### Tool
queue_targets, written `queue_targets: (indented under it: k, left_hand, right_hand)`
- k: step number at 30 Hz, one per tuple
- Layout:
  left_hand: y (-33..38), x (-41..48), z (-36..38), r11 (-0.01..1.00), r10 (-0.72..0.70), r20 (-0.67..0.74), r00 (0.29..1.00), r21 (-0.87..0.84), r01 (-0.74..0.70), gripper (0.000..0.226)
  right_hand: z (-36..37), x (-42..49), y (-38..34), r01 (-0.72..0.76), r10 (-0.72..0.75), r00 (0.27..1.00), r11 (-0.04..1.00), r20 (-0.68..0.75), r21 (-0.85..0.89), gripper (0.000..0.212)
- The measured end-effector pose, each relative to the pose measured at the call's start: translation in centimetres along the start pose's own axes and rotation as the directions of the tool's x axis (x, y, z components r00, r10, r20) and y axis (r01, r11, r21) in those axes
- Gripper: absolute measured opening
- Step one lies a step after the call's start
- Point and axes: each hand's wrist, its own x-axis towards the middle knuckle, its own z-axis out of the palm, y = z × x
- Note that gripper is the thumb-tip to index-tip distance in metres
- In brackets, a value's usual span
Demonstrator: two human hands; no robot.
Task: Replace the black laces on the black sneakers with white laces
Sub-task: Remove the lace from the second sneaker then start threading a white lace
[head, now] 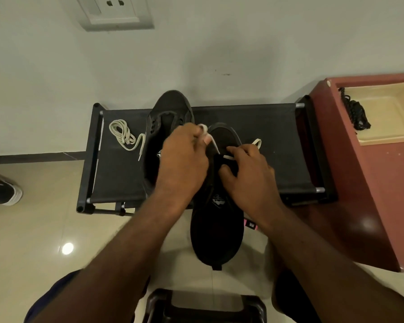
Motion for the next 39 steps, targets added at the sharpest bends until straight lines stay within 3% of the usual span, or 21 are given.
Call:
queue_targets:
  k: [4, 7, 9, 11, 15, 17, 19, 22, 24, 26, 28, 30, 34, 39]
  left_hand:
    - [-0.7, -0.3, 0.0, 0.998, -0.035, -0.072, 0.997, -0.05, 0.032, 0.015]
    - [-0.7, -0.9, 0.4, 1.0, 0.019, -0.043, 0.999, -0.023, -0.02, 0.019]
    - [-0.8, -1.0, 0.4, 0.999, 0.038, -0.029, 0.999, -0.023, -0.039, 0.02]
    - [-1.0, -0.9, 0.4, 0.998, 0.028, -0.013, 1.0, -0.061, -0.029, 0.02]
    - [-1.1, -0.9, 0.3, 0.997, 0.027, 0.022, 0.999, -0.07, -0.025, 0.02]
    - [-1.1, -1.2, 0.4, 0.998, 0.048, 0.05, 0.998, -0.046, -0.046, 0.021]
    - [-1.2, -1.4, 0.5, 0.994, 0.105, 0.096, 0.99, 0.028, -0.108, 0.021]
    - [-1.3, -1.8, 0.8, 0.954, 0.194, 0.184, 0.964, 0.195, -0.229, 0.021]
    - [-1.0, -2.1, 0.9, 0.928, 0.192, 0.228, 0.954, 0.275, -0.252, 0.022]
    - [-0.6, -2.2, 1.0, 0.913, 0.169, 0.257, 0.952, 0.323, -0.249, 0.023]
    - [-0.4, -2.1, 1.0, 0.907, 0.152, 0.261, 0.953, 0.346, -0.239, 0.023]
    - [-0.3, -2.0, 1.1, 0.898, 0.13, 0.274, 0.953, 0.375, -0.23, 0.023]
    - [0.2, -2.2, 1.6, 0.855, 0.085, 0.304, 0.949, 0.466, -0.226, 0.022]
    - [0.9, -2.5, 1.7, 0.875, 0.011, 0.282, 0.959, 0.462, -0.146, 0.019]
  right_hand:
    - [-0.1, 1.3, 0.7, -0.041, 0.04, 0.999, 0.986, 0.009, 0.161, 0.042]
    - [-2.2, 3.1, 2.9, -0.156, 0.192, 0.973, 0.957, -0.127, 0.246, 0.024]
    - [-3.3, 3.5, 4.5, -0.267, 0.296, 0.951, 0.93, -0.086, 0.252, 0.024]
    - [-3.1, 3.3, 5.2, -0.294, 0.299, 0.954, 0.931, 0.005, 0.215, 0.037]
    - [-1.1, 3.4, 5.0, -0.122, 0.105, 0.975, 0.99, 0.194, 0.077, 0.073]
    - [-0.2, 3.7, 5.3, -0.069, 0.068, 0.967, 0.998, 0.244, -0.002, 0.068]
    - [0.2, 3.8, 5.7, -0.099, 0.127, 0.964, 0.987, 0.236, -0.126, 0.047]
    - [-1.7, 4.0, 6.5, -0.278, 0.29, 0.956, 0.943, 0.045, -0.184, 0.027]
    - [-4.0, 4.3, 7.6, -0.326, 0.324, 0.918, 0.945, -0.227, 0.029, 0.023]
    - [-5.9, 4.7, 8.6, -0.266, 0.407, 0.83, 0.889, -0.382, 0.372, 0.022]
    - [-6.5, 4.6, 8.5, -0.226, 0.54, 0.795, 0.688, -0.278, 0.689, 0.02]
    - [-6.3, 4.3, 8.0, -0.281, 0.558, 0.827, 0.52, -0.072, 0.807, 0.016]
    - [-5.9, 3.8, 6.9, -0.356, 0.44, 0.894, 0.584, 0.084, 0.729, 0.015]
    - [-5.7, 3.3, 6.5, -0.389, 0.336, 0.91, 0.49, 0.243, 0.78, 0.006]
